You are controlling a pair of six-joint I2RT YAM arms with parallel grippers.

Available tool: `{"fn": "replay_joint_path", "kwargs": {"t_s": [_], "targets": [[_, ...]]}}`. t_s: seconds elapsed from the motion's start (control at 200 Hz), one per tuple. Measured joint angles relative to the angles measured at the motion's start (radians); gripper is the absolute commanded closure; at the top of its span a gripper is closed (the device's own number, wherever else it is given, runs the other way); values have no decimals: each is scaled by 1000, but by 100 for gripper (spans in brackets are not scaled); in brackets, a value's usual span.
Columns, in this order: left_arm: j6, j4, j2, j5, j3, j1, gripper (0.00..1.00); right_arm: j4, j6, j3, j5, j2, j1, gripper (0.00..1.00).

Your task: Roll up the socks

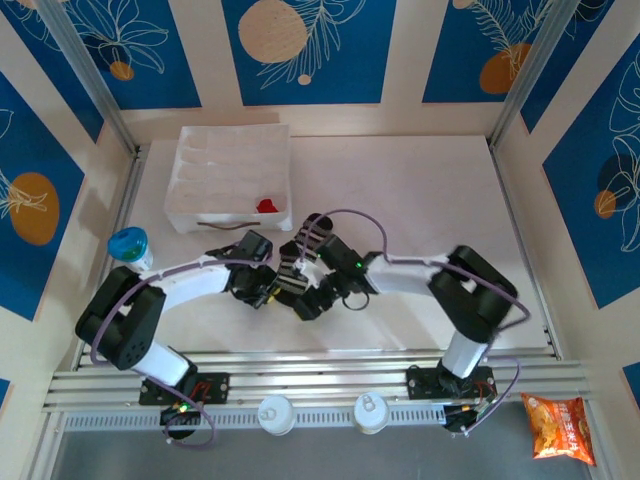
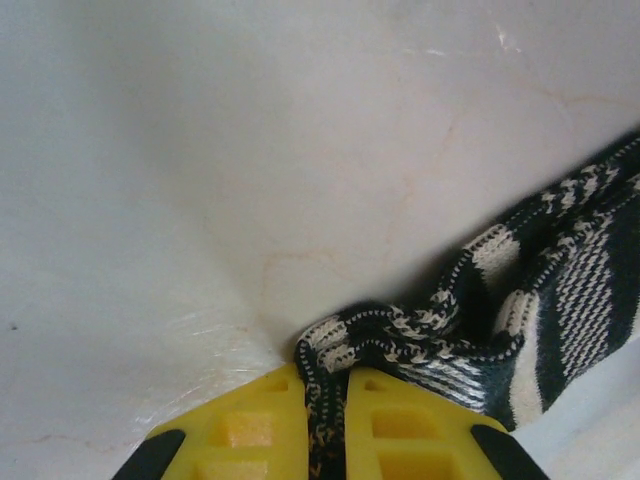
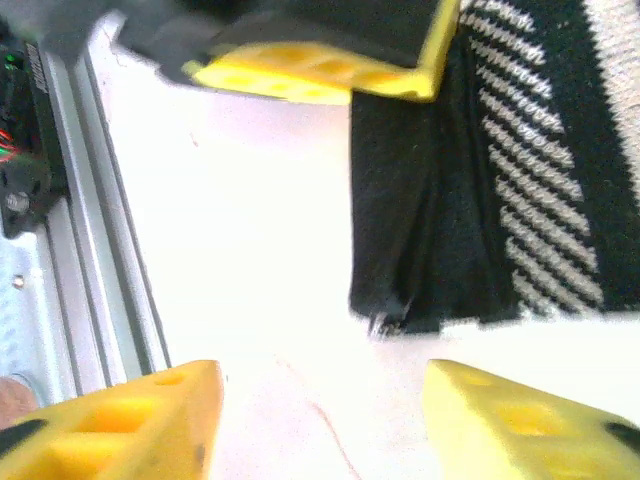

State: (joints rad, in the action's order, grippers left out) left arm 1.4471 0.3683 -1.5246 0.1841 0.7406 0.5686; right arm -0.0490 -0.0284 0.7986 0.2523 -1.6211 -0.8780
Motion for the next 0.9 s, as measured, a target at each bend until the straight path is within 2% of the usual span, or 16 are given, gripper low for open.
{"fn": "replay_joint_path", "kwargs": {"t_s": [0.075,0.16,0.295,0.455,0.605,0.805,0.895], "targets": [[-8,21,-14,18,18,-10,88,62,98,-54,-110,78,-62,21],[-18,52,-35,34,42,-19,88,103,214,-55,-248,94,-137,22],[-39,94,-63,57,78,-30,88,151,376,-55,-429,64,-221,28],[-68,143,-95,74,119,-39,89,193,488,-41,-597,-31,-245,36],[-83,167,-108,81,138,-43,89,206,535,-11,-677,-89,-247,44],[-96,180,-117,89,149,-47,89,225,542,43,-710,-119,-265,48],[-96,183,-120,93,151,-48,89,222,531,53,-716,-138,-274,55]]}}
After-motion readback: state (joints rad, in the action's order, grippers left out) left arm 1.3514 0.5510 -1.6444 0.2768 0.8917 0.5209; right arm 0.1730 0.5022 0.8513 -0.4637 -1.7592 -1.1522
